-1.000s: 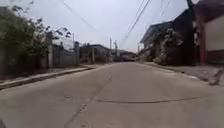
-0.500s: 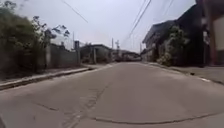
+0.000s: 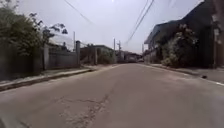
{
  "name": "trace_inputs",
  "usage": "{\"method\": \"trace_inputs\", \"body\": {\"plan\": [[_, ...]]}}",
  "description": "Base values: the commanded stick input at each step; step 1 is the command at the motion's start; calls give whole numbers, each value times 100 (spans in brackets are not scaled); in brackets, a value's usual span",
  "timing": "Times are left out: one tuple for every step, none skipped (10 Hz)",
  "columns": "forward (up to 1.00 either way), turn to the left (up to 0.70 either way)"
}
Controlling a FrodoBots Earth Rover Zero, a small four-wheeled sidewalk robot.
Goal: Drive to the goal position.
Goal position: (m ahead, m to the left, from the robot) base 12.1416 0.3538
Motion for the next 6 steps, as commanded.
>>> {"method": "trace_inputs", "body": {"plan": [[100,-40],[100,-40],[100,-40],[100,-40],[100,-40],[100,-40]]}}
